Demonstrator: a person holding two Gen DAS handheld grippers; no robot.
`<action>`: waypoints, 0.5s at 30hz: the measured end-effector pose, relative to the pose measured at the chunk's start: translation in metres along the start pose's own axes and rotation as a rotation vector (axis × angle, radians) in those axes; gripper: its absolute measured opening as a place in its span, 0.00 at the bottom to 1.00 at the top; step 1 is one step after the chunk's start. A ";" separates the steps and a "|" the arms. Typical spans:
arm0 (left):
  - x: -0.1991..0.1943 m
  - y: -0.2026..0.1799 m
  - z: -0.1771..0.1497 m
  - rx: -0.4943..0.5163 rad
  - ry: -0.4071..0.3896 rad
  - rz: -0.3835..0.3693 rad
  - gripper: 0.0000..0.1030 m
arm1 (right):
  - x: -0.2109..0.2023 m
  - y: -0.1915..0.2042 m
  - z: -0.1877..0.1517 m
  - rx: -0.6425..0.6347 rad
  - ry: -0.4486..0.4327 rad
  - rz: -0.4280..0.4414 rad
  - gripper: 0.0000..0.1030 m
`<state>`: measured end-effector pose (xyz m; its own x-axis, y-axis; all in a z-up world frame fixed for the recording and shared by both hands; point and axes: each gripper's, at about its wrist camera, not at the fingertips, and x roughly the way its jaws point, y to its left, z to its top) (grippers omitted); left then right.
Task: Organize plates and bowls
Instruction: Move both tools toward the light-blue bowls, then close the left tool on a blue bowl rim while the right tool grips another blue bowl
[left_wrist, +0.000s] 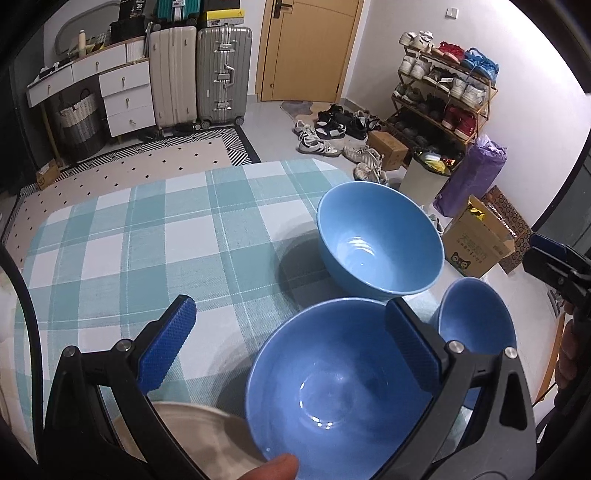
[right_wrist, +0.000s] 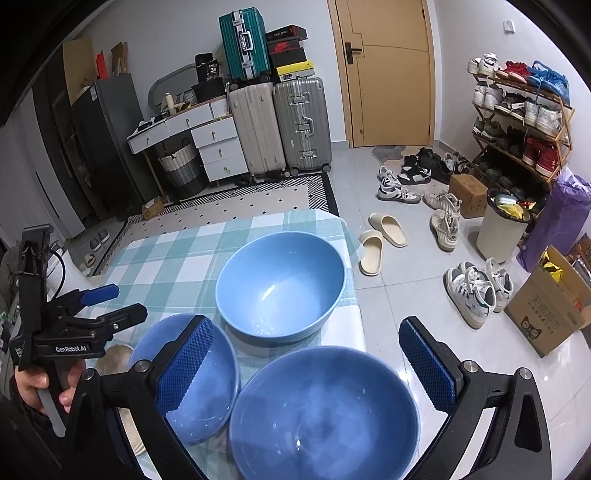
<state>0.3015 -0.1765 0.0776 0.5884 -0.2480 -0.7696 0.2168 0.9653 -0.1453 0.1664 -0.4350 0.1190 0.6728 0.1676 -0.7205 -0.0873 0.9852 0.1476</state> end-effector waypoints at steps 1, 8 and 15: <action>0.006 -0.001 0.002 -0.001 0.009 0.000 0.99 | 0.004 -0.001 0.002 0.001 0.004 -0.001 0.99; 0.034 -0.007 0.013 0.016 0.036 0.002 0.99 | 0.029 -0.012 0.011 0.010 0.032 0.005 0.99; 0.061 -0.007 0.023 0.004 0.063 -0.009 0.95 | 0.054 -0.026 0.016 0.025 0.061 0.016 0.99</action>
<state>0.3537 -0.2007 0.0461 0.5358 -0.2511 -0.8062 0.2256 0.9626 -0.1499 0.2171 -0.4523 0.0868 0.6251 0.1860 -0.7580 -0.0788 0.9813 0.1758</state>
